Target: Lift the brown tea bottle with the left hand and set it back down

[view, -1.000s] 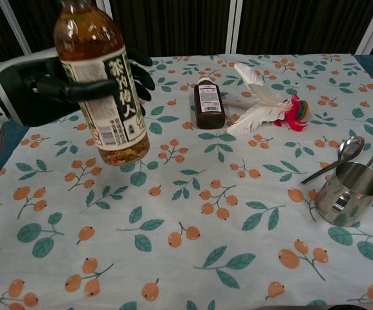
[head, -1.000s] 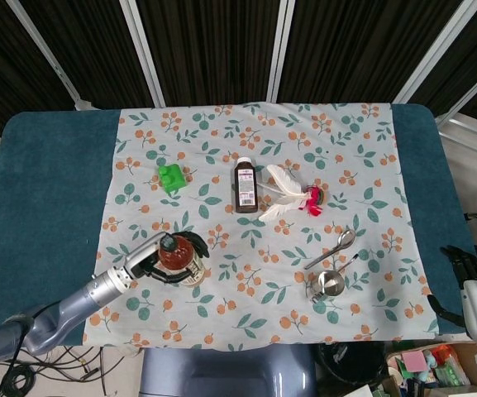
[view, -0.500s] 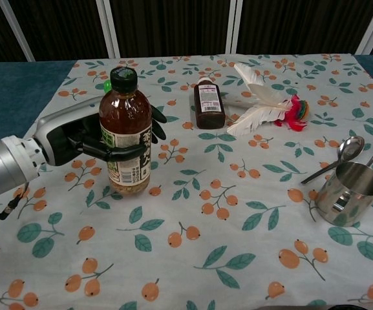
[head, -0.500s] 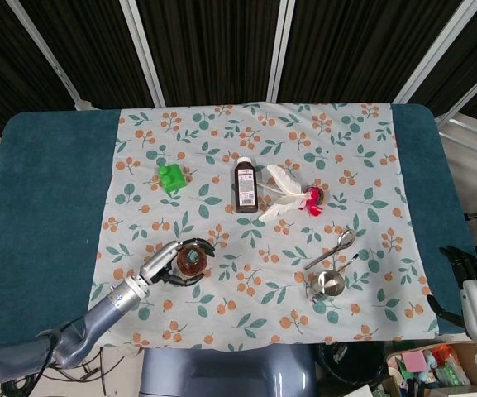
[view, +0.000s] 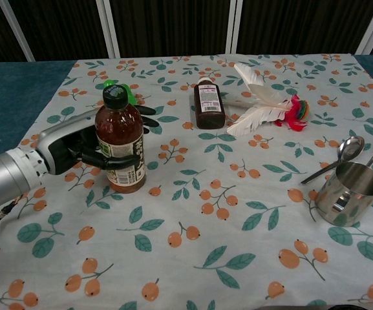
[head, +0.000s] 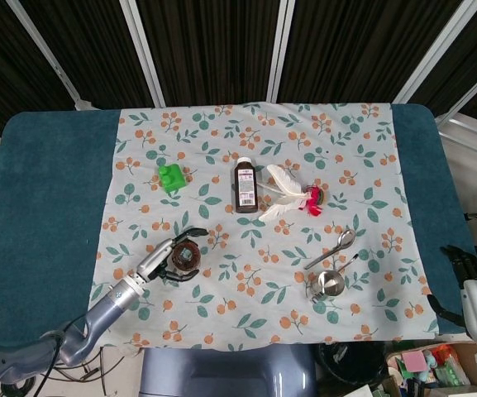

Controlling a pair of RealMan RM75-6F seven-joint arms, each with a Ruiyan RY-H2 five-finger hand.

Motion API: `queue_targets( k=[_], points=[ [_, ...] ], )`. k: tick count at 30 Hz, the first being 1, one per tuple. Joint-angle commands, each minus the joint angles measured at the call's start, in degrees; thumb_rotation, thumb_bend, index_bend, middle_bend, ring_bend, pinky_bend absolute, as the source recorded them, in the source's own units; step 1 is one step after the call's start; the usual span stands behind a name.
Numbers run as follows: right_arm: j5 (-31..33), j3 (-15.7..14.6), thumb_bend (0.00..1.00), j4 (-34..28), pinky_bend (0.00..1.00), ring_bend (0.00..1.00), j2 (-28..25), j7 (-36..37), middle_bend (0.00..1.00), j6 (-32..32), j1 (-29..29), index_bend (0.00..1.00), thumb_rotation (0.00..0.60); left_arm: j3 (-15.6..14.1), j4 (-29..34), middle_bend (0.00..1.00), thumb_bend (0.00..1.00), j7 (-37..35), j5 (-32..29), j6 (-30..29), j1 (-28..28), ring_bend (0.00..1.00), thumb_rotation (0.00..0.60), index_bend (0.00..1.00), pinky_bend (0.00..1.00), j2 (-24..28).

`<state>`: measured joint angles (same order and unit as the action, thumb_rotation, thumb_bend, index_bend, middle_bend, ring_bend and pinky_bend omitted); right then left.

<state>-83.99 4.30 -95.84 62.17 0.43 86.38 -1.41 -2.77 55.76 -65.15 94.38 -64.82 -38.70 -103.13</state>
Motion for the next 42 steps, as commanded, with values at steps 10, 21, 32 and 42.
queue_targets(
  k=[10,21,32,42],
  points=[
    [-0.37,0.0,0.16,0.06,0.19,0.13,0.37,-0.37,0.12,0.53,0.11,0.15,0.6,-0.81,8.48,0.0,0.17,5.81,-2.01,-0.53,1.98,0.0,0.6,0.0,0.03,10.33],
    [-0.35,0.17,0.16,-0.12,0.19,0.13,0.65,-0.99,0.12,1.14,0.3,0.15,0.6,1.54,29.58,0.0,0.2,43.7,-11.4,-6.54,9.24,0.0,0.6,0.0,0.04,27.4],
    [-0.33,0.13,0.16,-0.2,0.19,0.13,0.6,-1.32,0.12,1.09,0.33,0.15,0.6,-0.13,43.35,0.0,0.22,59.92,-15.79,-14.49,17.66,0.0,0.6,0.0,0.03,39.41],
    [-0.66,0.04,0.16,-0.21,0.19,0.13,0.7,-1.64,0.12,1.15,0.3,0.15,0.6,-1.67,38.17,0.0,0.22,58.53,-12.2,-23.86,25.54,0.0,0.6,0.0,0.02,38.09]
  ],
)
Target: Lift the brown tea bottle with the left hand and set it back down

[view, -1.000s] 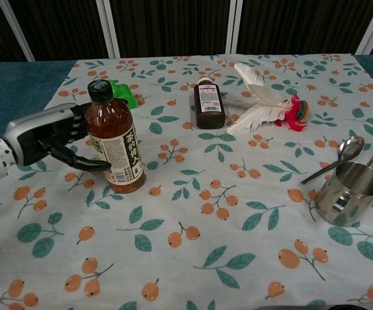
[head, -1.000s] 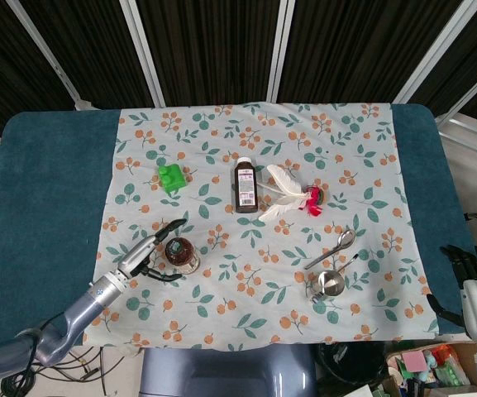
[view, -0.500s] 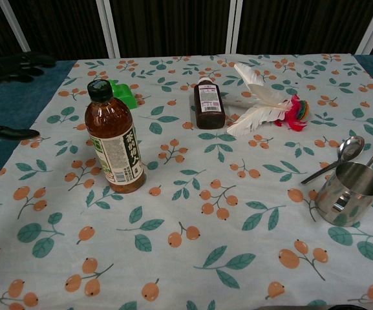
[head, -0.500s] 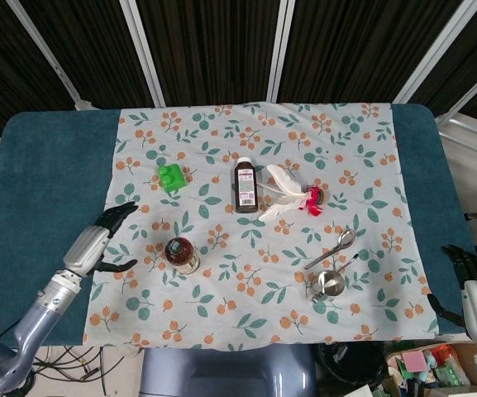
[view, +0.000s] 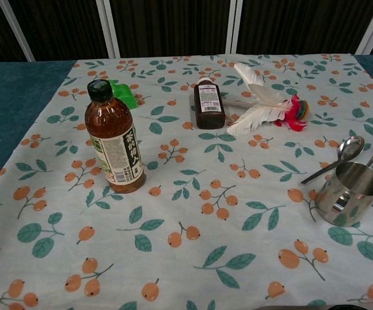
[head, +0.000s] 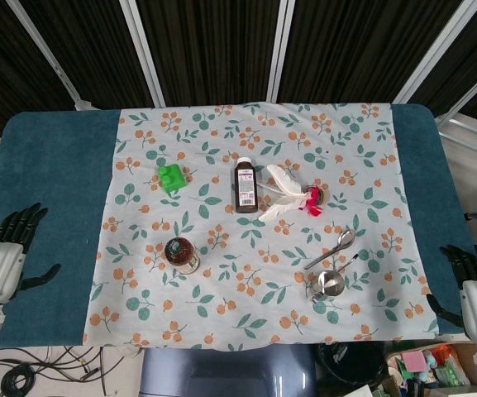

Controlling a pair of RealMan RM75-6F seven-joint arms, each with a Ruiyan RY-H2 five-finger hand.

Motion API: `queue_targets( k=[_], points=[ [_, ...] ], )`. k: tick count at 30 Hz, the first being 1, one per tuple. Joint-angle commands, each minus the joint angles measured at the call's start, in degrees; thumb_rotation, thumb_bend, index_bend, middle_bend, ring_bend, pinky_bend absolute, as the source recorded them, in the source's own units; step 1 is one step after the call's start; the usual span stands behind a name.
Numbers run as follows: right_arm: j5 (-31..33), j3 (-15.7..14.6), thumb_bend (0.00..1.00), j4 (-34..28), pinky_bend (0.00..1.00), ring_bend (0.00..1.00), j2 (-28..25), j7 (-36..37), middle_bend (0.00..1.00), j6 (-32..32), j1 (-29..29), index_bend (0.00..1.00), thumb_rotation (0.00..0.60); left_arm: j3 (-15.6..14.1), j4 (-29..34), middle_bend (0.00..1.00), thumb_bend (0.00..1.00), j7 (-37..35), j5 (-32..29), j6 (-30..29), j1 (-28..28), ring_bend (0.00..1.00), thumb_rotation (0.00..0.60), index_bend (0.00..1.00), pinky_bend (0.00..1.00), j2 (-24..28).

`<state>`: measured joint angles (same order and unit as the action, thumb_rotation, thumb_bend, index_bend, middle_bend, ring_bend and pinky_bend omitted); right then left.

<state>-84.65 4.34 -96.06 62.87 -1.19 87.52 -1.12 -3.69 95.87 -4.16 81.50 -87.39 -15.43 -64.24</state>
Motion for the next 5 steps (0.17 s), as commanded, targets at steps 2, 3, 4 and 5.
queue_targets(
  k=[2,3,4,5],
  points=[
    [0.02,0.03,0.16,0.0,0.19,0.13,0.0,0.01,0.12,0.09,0.04,0.15,0.6,-0.9,-2.75,0.0,0.23,-4.9,0.55,-1.43,3.2,0.0,0.6,0.0,0.01,-0.71],
    [0.06,0.04,0.16,-0.02,0.19,0.13,0.0,0.03,0.12,0.08,0.04,0.15,0.6,-0.87,-3.06,0.0,0.23,-5.66,0.67,-1.46,3.44,0.0,0.6,0.01,0.01,-0.54],
    [0.02,0.04,0.16,0.0,0.19,0.13,0.01,0.02,0.12,0.06,0.02,0.15,0.6,-0.7,-3.55,0.0,0.23,-6.56,1.7,-2.06,3.6,0.0,0.6,0.01,0.01,-0.28],
    [-0.01,0.03,0.16,0.03,0.19,0.13,0.02,-0.02,0.12,0.04,0.01,0.15,0.6,-0.65,-3.97,0.0,0.23,-7.11,2.48,-2.51,3.73,0.0,0.6,0.01,0.01,-0.23]
  ],
)
